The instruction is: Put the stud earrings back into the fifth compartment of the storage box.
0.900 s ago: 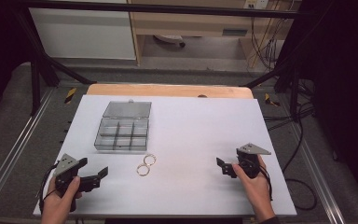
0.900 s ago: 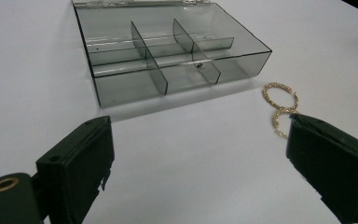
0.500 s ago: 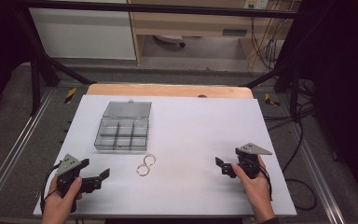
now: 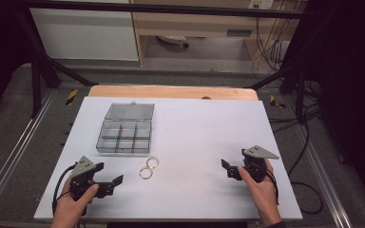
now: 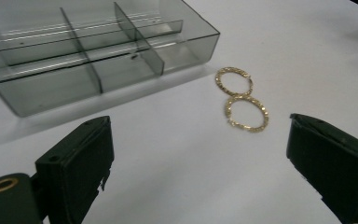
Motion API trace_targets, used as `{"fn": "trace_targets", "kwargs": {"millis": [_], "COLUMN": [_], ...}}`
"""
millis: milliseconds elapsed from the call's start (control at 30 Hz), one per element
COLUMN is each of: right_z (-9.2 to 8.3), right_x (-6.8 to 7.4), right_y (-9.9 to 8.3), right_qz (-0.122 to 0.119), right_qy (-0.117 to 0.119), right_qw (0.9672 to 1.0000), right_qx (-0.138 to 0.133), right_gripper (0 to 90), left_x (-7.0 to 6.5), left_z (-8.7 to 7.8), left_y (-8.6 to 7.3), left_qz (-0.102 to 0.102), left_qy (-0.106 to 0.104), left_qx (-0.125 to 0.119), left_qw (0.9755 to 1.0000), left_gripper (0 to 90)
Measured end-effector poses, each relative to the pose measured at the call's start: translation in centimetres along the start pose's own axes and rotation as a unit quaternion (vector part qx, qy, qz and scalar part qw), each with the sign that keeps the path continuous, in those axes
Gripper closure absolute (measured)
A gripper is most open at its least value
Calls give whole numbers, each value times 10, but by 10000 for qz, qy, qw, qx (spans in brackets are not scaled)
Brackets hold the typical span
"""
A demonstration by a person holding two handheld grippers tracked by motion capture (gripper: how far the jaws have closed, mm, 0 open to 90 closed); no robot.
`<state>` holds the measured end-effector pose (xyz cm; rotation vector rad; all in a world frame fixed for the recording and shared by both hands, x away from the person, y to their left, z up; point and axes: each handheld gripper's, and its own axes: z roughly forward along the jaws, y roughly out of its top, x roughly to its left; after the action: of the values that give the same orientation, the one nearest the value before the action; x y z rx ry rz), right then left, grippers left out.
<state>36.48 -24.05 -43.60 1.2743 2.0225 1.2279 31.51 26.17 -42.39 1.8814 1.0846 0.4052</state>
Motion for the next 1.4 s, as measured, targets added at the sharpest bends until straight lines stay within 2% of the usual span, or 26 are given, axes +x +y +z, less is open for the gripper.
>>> {"fn": "trace_targets", "kwargs": {"millis": [100,200,367,633,767,900,1033,1133,1233,1400], "right_z": [0,0,1,2,3,3,3,3,3,3], "right_x": [0,1,1,2,3,3,4,3,3,3], "right_y": [0,1,1,1,1,1,1,1,1,1], "right_qz": [-34,-30,-32,-28,-41,-31,-28,-36,-35,-13], "right_qy": [2,20,29,70,104,116,125,135,129,142], "right_qw": [10000,10000,10000,9999,9998,9998,9998,9998,9998,9997], "right_qx": [-20,-5,37,113,141,152,163,168,168,183], "right_gripper": [59,59,57,54,53,53,53,53,53,53], "left_x": [-5,-13,-26,-33,-34,-32,-32,-34,-32,-34], "left_z": [7,19,41,67,78,86,90,90,88,87], "left_y": [3,7,13,22,24,23,22,20,20,20], "left_qz": [51,213,381,575,608,649,739,843,771,741], "left_qy": [-32,-83,-281,-321,-329,-240,-204,-80,-76,-48], "left_qx": [50,232,490,628,681,808,878,858,873,850], "left_qw": [10000,9995,9977,9959,9953,9943,9932,9927,9932,9936], "left_gripper": [89,150,334,634,708,756,791,830,885,894]}}
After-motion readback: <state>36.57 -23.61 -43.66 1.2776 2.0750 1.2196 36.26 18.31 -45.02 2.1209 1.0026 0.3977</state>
